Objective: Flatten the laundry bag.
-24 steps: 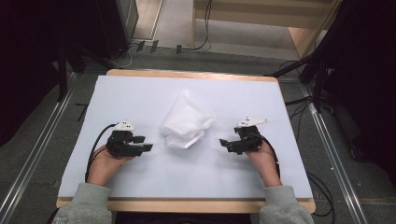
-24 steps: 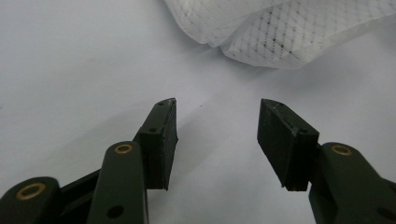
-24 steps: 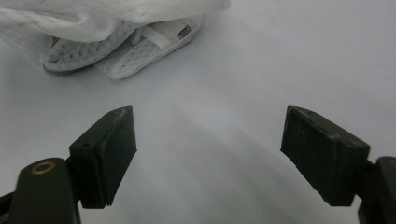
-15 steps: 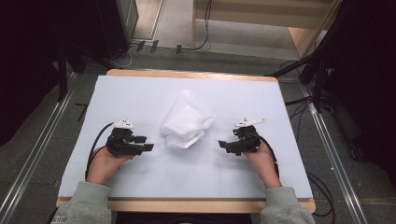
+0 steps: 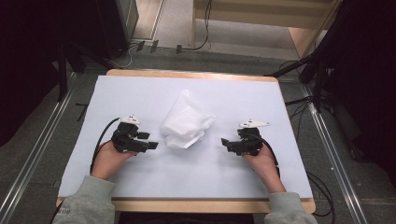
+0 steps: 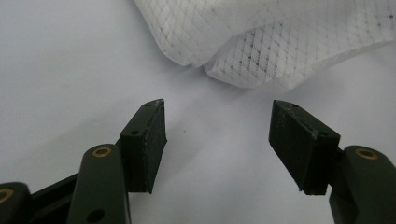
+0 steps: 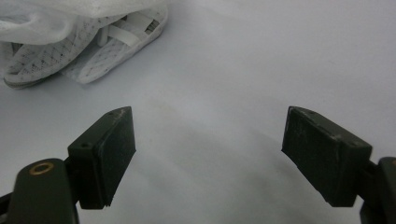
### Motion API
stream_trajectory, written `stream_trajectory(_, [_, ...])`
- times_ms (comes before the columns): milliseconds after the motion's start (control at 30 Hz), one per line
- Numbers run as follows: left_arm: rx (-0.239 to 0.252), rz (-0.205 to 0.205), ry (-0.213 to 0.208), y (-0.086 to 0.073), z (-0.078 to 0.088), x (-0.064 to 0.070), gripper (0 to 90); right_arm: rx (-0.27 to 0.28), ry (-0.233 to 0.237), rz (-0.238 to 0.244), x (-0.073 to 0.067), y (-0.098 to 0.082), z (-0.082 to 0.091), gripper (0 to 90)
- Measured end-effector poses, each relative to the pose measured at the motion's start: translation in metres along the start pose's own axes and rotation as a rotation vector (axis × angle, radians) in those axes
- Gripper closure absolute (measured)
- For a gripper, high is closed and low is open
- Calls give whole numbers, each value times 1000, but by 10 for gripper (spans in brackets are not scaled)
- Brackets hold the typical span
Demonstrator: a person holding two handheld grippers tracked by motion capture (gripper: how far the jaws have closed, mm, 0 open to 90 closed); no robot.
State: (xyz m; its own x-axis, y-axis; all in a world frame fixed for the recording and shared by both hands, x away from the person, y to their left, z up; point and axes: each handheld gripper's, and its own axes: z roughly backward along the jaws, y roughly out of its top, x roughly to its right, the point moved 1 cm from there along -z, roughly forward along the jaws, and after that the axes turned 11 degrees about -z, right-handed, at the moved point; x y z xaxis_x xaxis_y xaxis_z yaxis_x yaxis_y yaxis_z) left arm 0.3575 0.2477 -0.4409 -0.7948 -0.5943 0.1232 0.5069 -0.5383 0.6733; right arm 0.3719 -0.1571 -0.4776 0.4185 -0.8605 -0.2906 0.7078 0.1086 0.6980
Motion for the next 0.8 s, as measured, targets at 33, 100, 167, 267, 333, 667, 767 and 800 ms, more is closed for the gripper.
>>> stream_trajectory(33, [2, 3, -1, 1, 0, -2, 376, -1, -6, -3, 0, -1, 0, 186])
stream_trajectory(100, [5, 10, -2, 1, 0, -3, 375, -16, -6, 0, -2, -4, 1, 184])
stream_trajectory(167, [3, 14, -9, 2, -1, -6, 375, -35, 22, -1, -3, -5, 4, 149])
stream_trajectory(267, [-4, 22, -13, 3, -2, -7, 375, -41, 35, 6, -6, -5, 7, 141])
stream_trajectory(333, [1, 23, -13, 3, -2, -8, 374, -41, 32, 6, -9, -5, 7, 140])
stream_trajectory(667, [-1, 28, -9, 2, 0, -9, 373, -44, 45, 38, -17, -3, 6, 212])
stream_trajectory(767, [-2, 27, -10, 2, 0, -9, 372, -66, 68, 41, -17, -3, 6, 333])
stream_trajectory(800, [-2, 26, -8, 2, 0, -9, 372, -68, 73, 46, -17, -3, 6, 382])
